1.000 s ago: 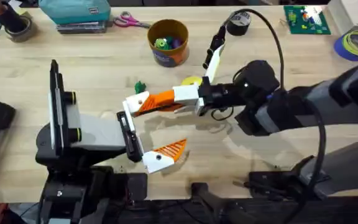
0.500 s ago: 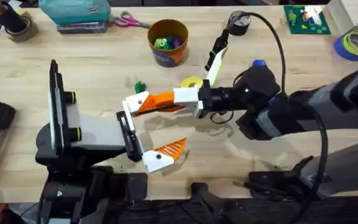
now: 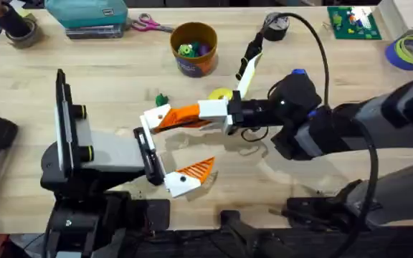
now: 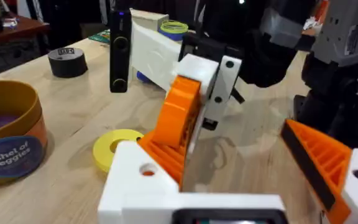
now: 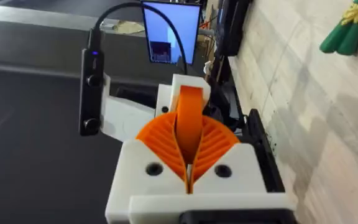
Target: Pick up the gripper from the table and insert it into the empty holder that is missing its gripper. Then pick up a screw, insert it into the mounting hole, and use the screwdriver to tighten it. Finally, clean up the table by picking up the vegetable and placing it into the bucket.
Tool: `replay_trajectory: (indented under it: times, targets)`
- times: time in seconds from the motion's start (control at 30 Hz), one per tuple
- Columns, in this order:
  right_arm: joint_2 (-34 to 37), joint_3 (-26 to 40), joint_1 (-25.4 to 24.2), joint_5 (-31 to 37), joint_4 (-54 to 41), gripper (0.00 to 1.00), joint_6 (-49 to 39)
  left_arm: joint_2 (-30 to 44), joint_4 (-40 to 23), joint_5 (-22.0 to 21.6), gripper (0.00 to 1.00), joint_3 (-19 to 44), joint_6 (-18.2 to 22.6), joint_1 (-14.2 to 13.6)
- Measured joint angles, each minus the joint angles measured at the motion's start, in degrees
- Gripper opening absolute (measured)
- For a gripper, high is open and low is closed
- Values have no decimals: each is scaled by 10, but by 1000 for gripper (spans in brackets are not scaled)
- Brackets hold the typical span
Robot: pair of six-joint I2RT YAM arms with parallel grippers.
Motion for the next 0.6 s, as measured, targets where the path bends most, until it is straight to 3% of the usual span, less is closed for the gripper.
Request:
replay_trajectory:
  times: [0.6]
  targets:
    - [1,15,-13,-46,-11,9,0,0,0,3,985,0,4,0]
